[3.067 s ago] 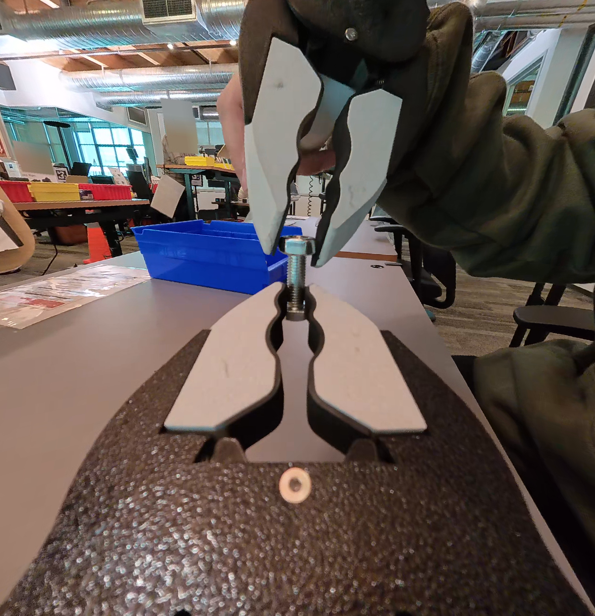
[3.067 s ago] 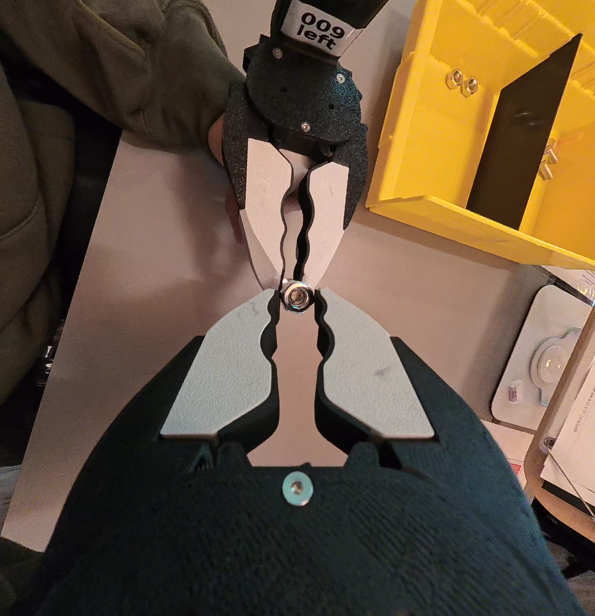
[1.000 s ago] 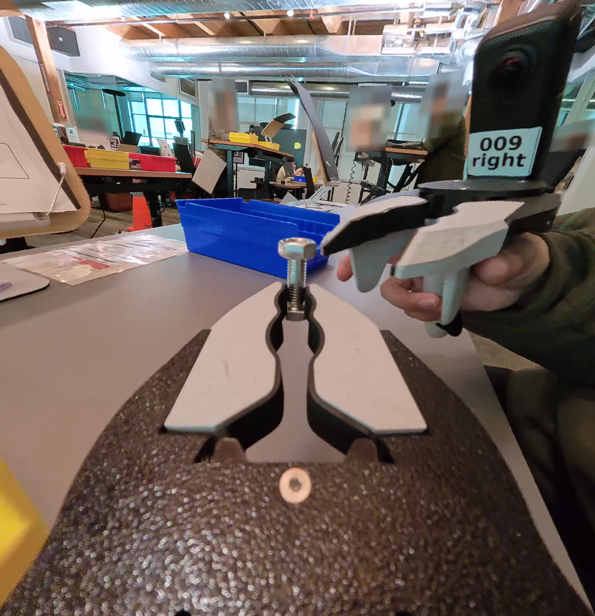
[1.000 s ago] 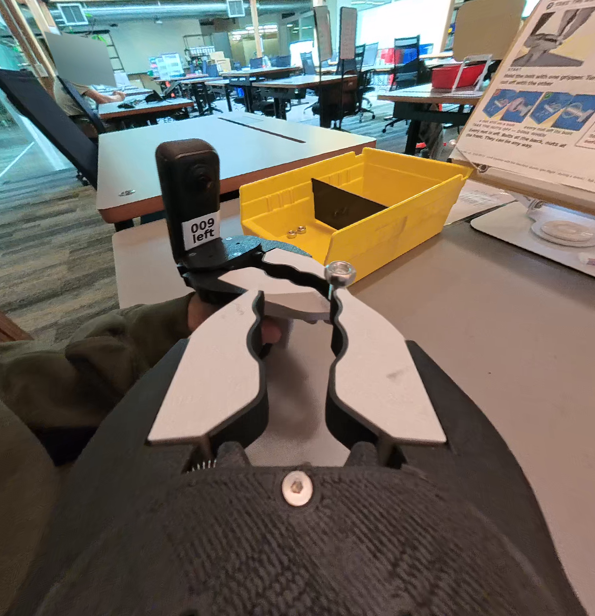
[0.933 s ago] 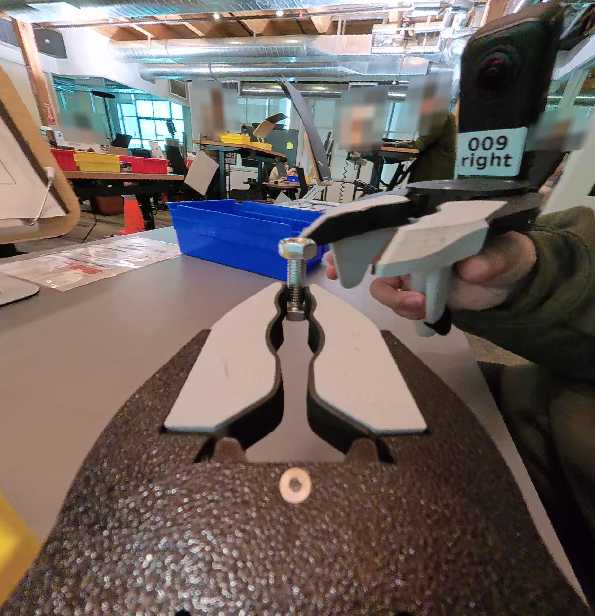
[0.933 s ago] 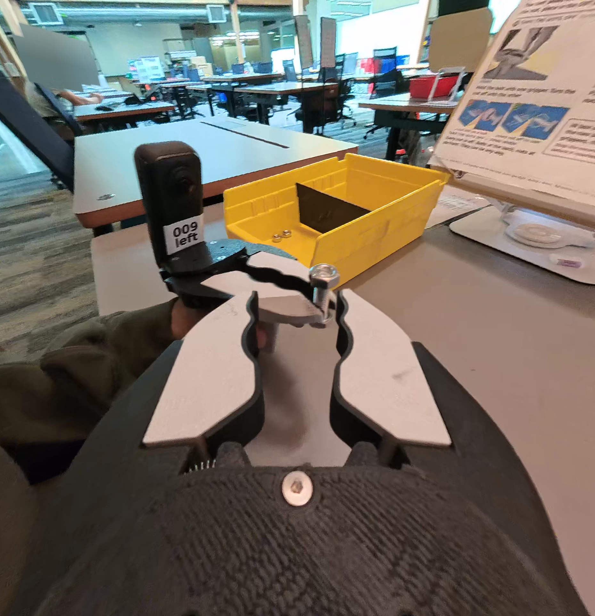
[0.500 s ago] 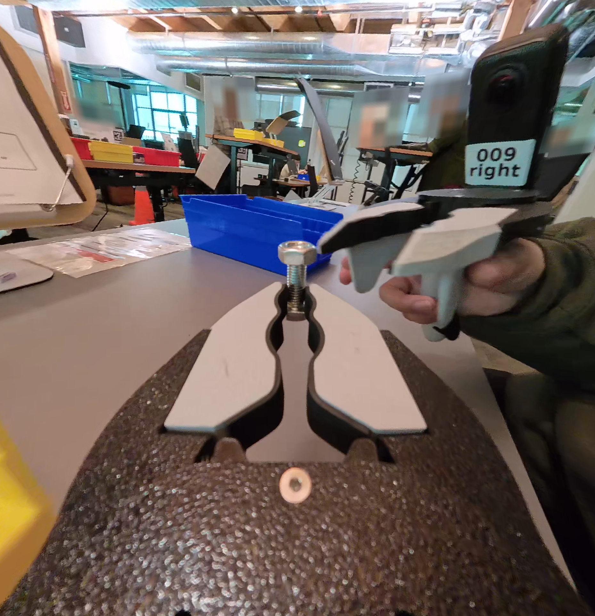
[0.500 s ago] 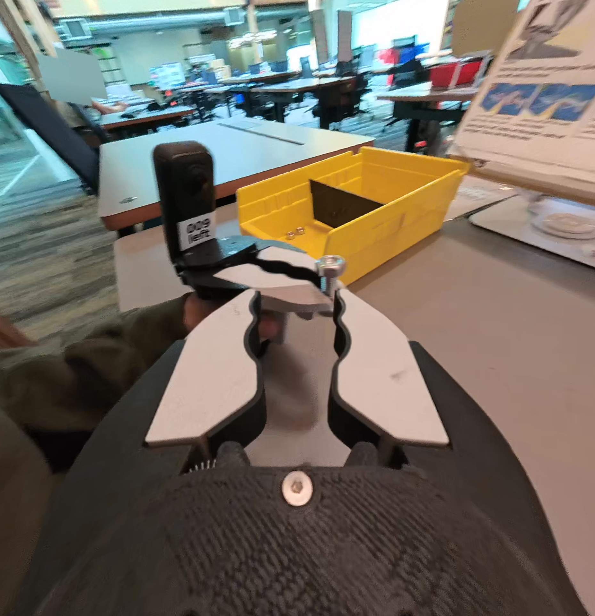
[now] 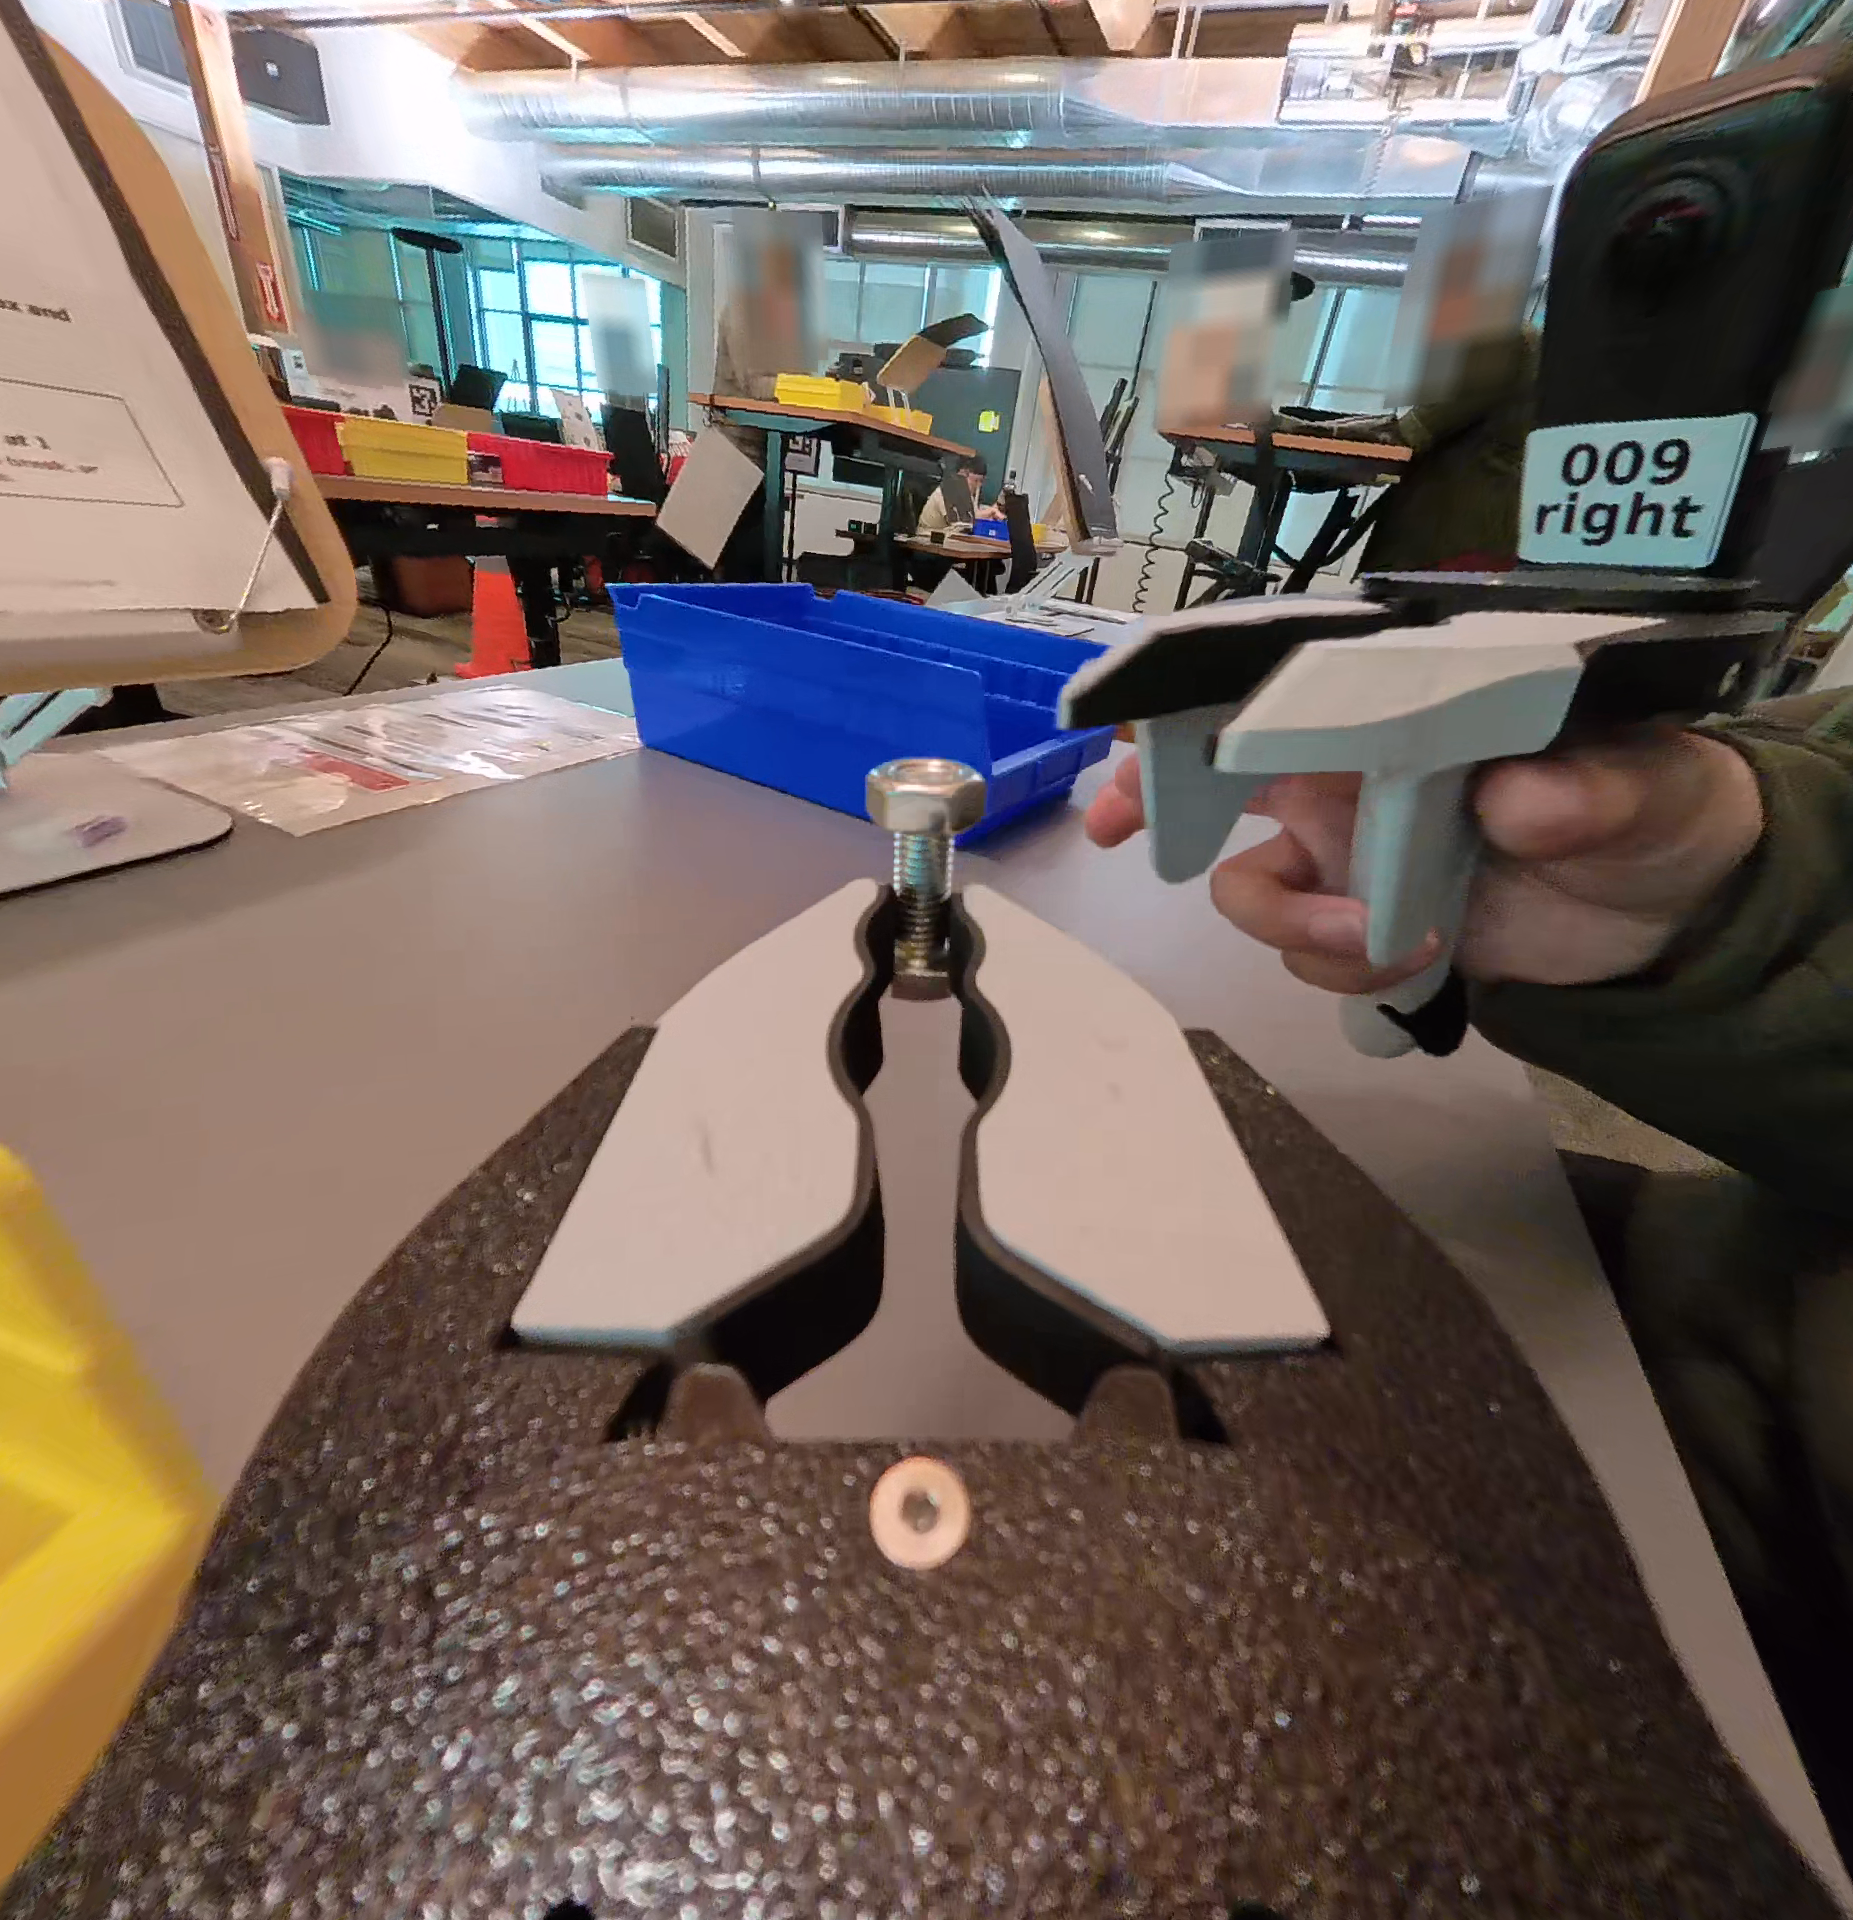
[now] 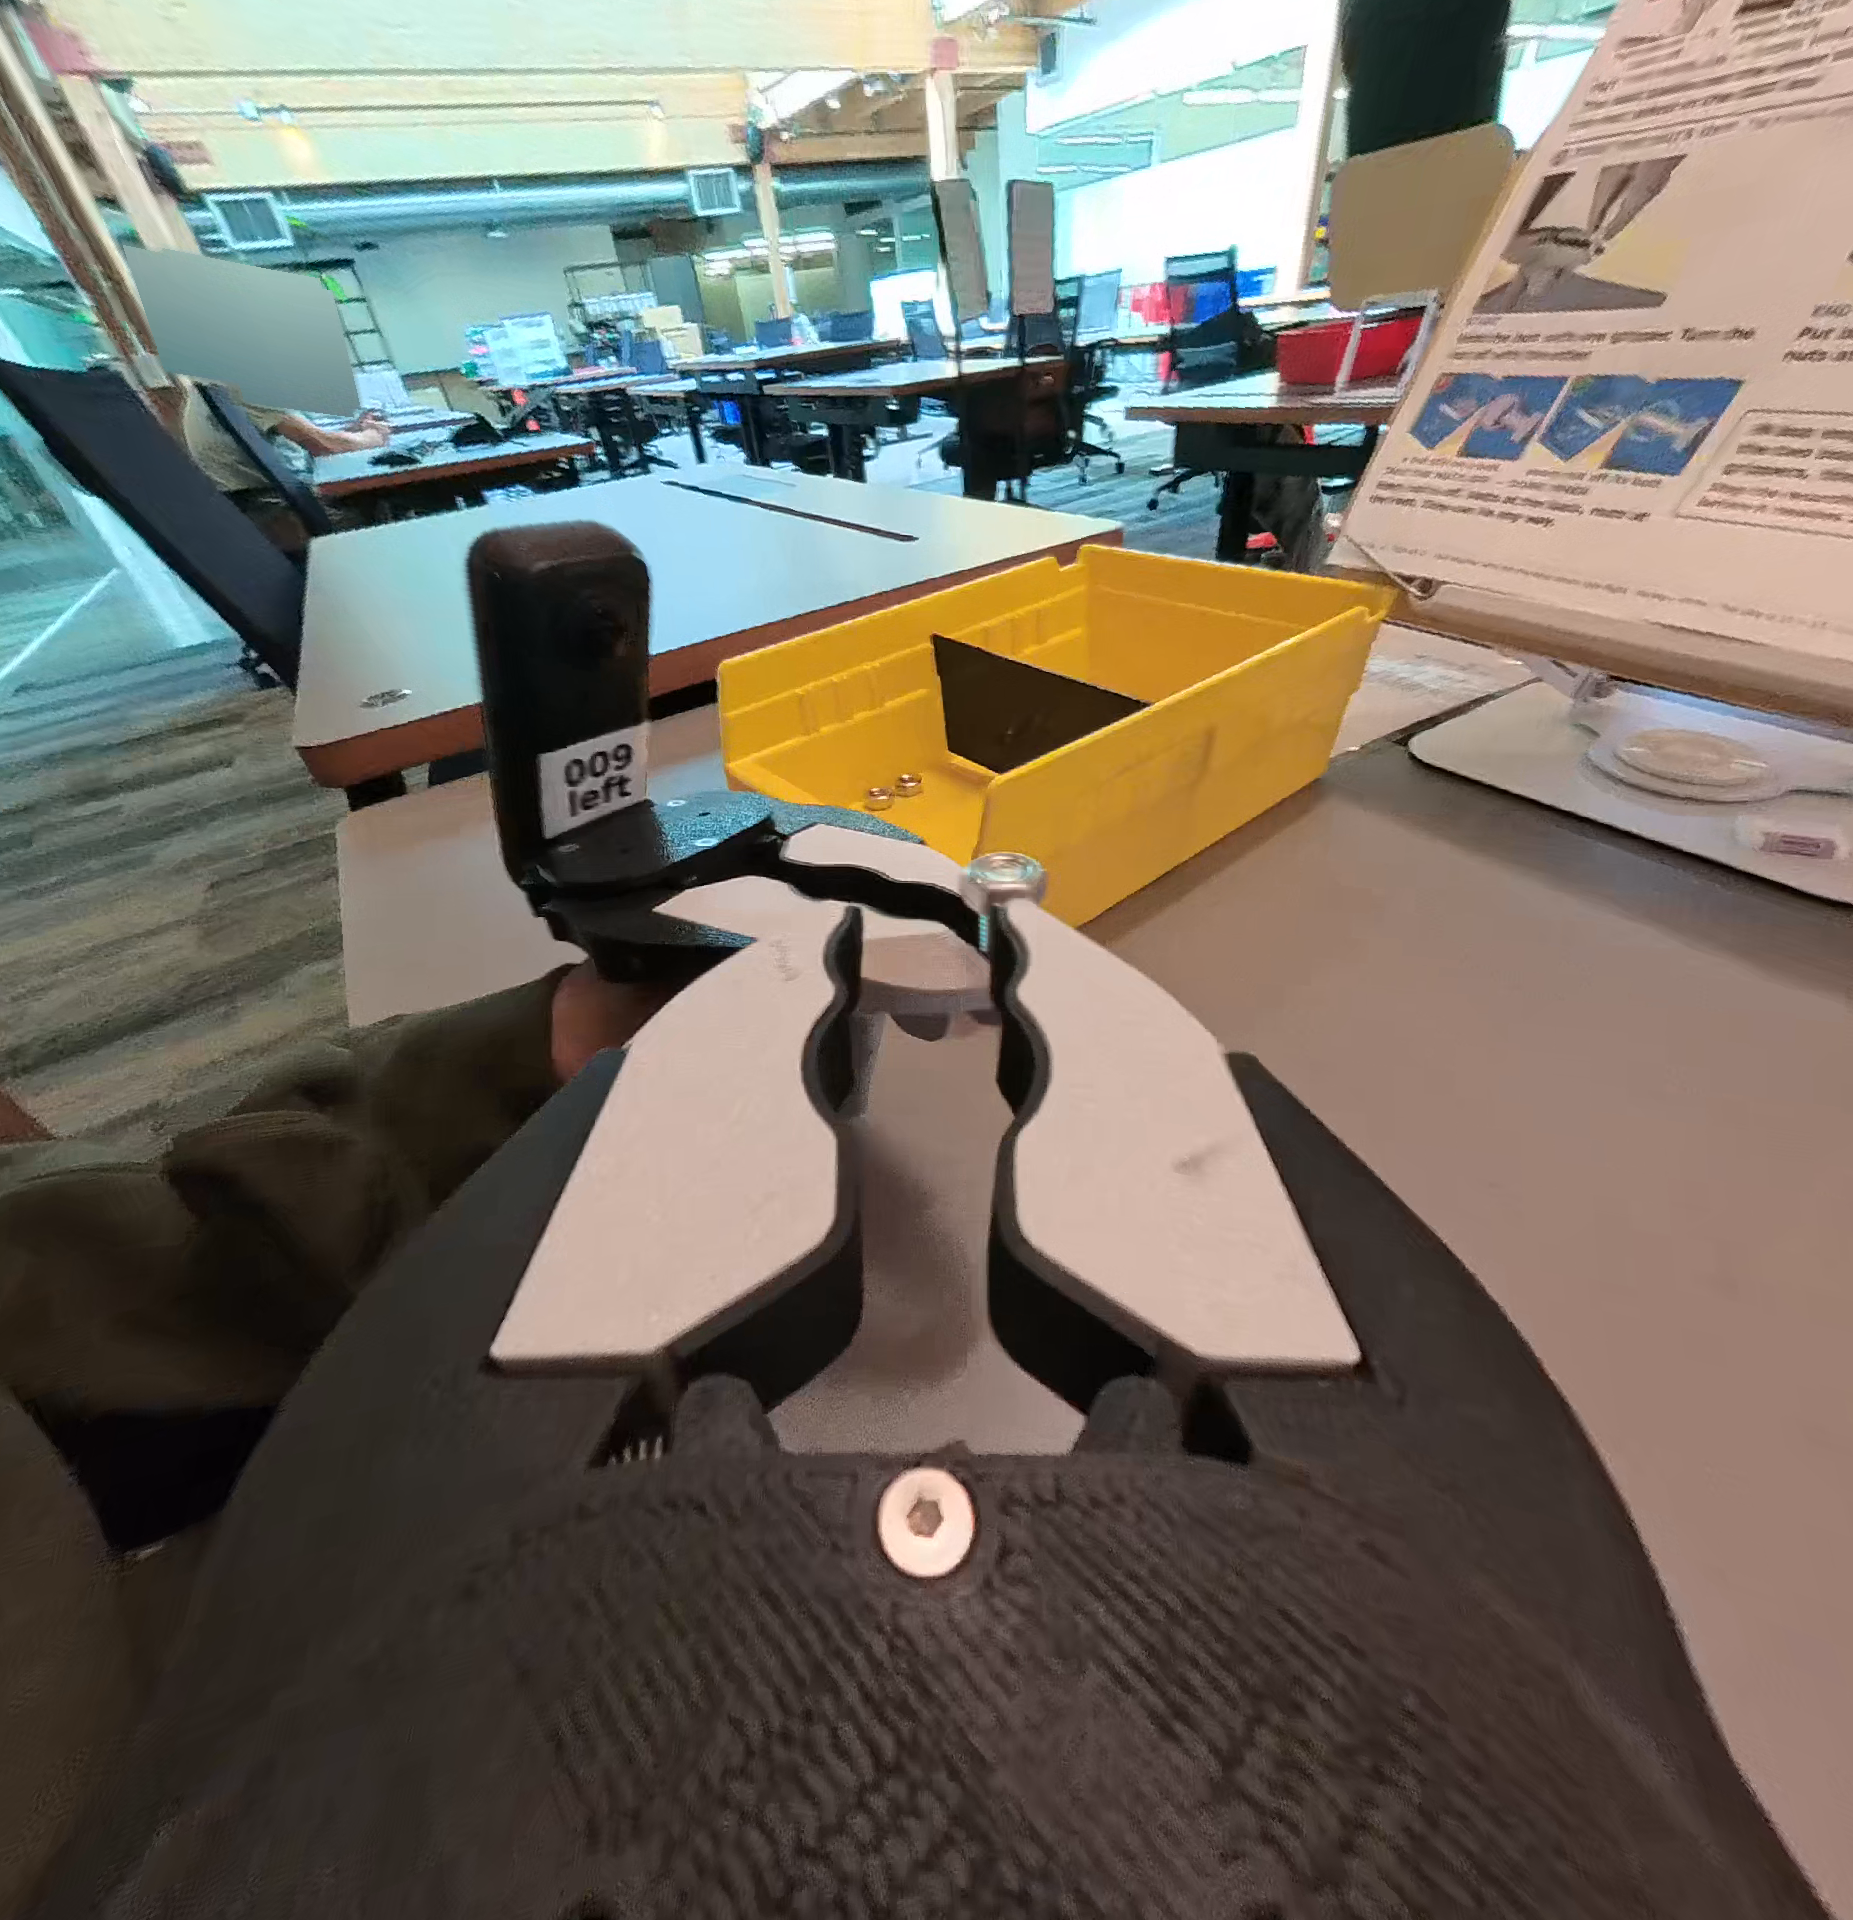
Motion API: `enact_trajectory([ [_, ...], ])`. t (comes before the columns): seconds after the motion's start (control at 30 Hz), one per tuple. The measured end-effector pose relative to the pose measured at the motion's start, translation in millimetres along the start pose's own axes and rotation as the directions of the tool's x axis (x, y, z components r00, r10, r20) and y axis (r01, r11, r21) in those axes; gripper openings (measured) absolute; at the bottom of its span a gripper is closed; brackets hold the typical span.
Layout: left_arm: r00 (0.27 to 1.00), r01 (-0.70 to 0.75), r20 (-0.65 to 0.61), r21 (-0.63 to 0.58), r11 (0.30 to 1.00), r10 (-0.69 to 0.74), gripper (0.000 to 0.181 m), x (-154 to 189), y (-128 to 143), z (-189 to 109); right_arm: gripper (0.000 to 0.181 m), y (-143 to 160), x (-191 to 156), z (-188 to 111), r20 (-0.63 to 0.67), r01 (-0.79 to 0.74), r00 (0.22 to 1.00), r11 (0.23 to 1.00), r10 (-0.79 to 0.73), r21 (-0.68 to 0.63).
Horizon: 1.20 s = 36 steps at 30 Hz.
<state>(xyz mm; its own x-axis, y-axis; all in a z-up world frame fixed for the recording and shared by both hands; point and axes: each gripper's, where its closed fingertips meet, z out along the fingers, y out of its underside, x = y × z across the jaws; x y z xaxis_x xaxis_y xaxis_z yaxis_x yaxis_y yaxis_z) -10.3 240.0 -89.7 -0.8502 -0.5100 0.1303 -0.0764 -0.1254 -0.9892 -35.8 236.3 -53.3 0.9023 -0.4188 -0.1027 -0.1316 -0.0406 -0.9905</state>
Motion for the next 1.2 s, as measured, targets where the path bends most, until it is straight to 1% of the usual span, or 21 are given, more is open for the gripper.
enact_trajectory([
  [0.1, 0.998, -0.016, -0.053, 0.005, 1.0, 0.016, 0.009, 10.6, -1.9, 3.7, 0.041, 4.0, 10.9, 2.9, -0.069, 0.019, 0.997, 1.0, -0.021, -0.02],
  [0.17, 0.994, -0.038, -0.102, -0.006, 0.999, 0.038, 0.009, 20.4, -0.2, 6.9, 0.046, 6.7, 9.8, 7.2, -0.068, 0.009, 0.998, 1.0, -0.011, -0.025],
  [0.23, 0.988, -0.058, -0.144, -0.014, 0.998, 0.055, 0.009, 28.3, 1.2, 8.8, 0.047, 6.7, 6.7, 10.5, -0.059, 0.006, 0.998, 1.0, -0.007, -0.018],
  [0.3, 0.992, -0.064, -0.108, -0.021, 0.998, 0.061, 0.009, 23.9, 1.9, 9.5, 0.035, 6.2, -1.1, 12.1, -0.017, 0.006, 1.0, 1.0, -0.007, -0.017],
  [0.33, 0.997, -0.057, -0.059, -0.027, 0.998, 0.055, 0.009, 16.5, 2.2, 8.8, 0.037, 6.6, 0.0, 12.1, -0.025, 0.0, 1.0, 1.0, 0.0, -0.025],
  [0.37, 0.999, -0.039, -0.005, -0.03, 0.999, 0.039, 0.009, 7.4, 2.2, 6.9, 0.03, 7.0, 0.3, 10.6, -0.02, 0.005, 1.0, 0.999, -0.005, -0.033],
  [0.4, 1.0, -0.02, 0.017, -0.033, 0.999, 0.021, 0.009, 1.8, 3.0, 4.7, 0.003, 9.2, -7.6, 8.6, 0.05, 0.02, 0.999, 0.998, -0.018, -0.052],
  [0.43, 1.0, -0.006, 0.013, -0.031, 0.999, 0.007, 0.009, 0.5, 3.6, 3.1, 0.006, 11.1, -15.7, 7.1, 0.11, 0.014, 0.994, 0.998, -0.006, -0.066],
  [0.47, 1.0, 0.003, 0.011, -0.027, 1.0, -0.003, 0.009, -0.2, 3.6, 2.1, 0.007, 12.6, -14.1, 7.0, 0.095, 0.0, 0.995, 0.997, 0.007, -0.076],
  [0.53, 1.0, 0.012, -0.009, -0.019, 1.0, -0.012, 0.009, 2.9, 2.0, 3.1, 0.023, 13.8, -0.9, 7.7, -0.001, 0.022, 1.0, 0.997, -0.022, -0.072],
  [0.6, 1.0, 0.004, -0.027, -0.028, 1.0, -0.005, 0.009, 7.3, 2.9, 5.7, 0.037, 14.8, 7.2, 9.8, -0.052, 0.027, 0.998, 0.997, -0.031, -0.073],
  [0.8, 0.997, -0.009, -0.081, -0.058, 0.998, 0.005, 0.009, 16.9, 7.8, 9.9, 0.046, 16.3, 10.6, 13.1, -0.072, 0.026, 0.997, 0.996, -0.032, -0.081],
  [0.87, 0.998, -0.01, -0.06, -0.066, 0.998, 0.006, 0.009, 13.9, 9.1, 9.7, 0.038, 18.4, 5.4, 13.6, -0.037, 0.023, 0.999, 0.996, -0.026, -0.089],
  [0.9, 1.0, -0.005, -0.029, -0.067, 0.998, 0.003, 0.009, 9.1, 9.2, 8.5, 0.038, 18.7, 4.2, 13.1, -0.029, 0.015, 0.999, 0.996, -0.017, -0.094],
  [0.93, 1.0, 0.007, 0.0, -0.066, 0.998, -0.007, 0.009, 3.8, 8.9, 6.9, 0.025, 19.4, 1.2, 11.4, -0.002, 0.014, 1.0, 0.994, -0.014, -0.106],
  [0.97, 1.0, 0.02, 0.002, -0.063, 0.998, -0.02, 0.009, 2.3, 8.6, 5.8, 0.003, 20.2, -11.8, 9.0, 0.098, 0.027, 0.995, 0.992, -0.015, -0.119],
  [1.0, 1.0, 0.027, -0.008, -0.06, 0.998, -0.027, 0.009, 2.9, 8.1, 5.3, 0.004, 19.4, -17.2, 7.7, 0.132, 0.022, 0.991, 0.992, -0.005, -0.123],
  [1.03, 1.0, 0.027, -0.013, -0.058, 0.998, -0.028, 0.009, 3.9, 8.0, 5.6, 0.008, 17.6, -11.8, 7.8, 0.088, 0.024, 0.996, 0.993, -0.014, -0.116],
  [1.1, 0.999, 0.027, -0.042, -0.068, 0.997, -0.03, 0.009, 9.0, 9.4, 7.9, 0.027, 16.0, 6.5, 8.2, -0.04, 0.063, 0.997, 0.992, -0.067, -0.105],
  [1.13, 0.998, 0.024, -0.053, -0.073, 0.997, -0.028, 0.009, 11.4, 10.2, 9.2, 0.035, 17.2, 12.4, 8.6, -0.076, 0.073, 0.994, 0.991, -0.082, -0.112],
  [1.2, 0.996, 0.017, -0.08, -0.088, 0.996, -0.024, 0.009, 16.4, 12.1, 11.4, 0.043, 21.3, 14.0, 10.3, -0.082, 0.054, 0.994, 0.99, -0.065, -0.129],
])
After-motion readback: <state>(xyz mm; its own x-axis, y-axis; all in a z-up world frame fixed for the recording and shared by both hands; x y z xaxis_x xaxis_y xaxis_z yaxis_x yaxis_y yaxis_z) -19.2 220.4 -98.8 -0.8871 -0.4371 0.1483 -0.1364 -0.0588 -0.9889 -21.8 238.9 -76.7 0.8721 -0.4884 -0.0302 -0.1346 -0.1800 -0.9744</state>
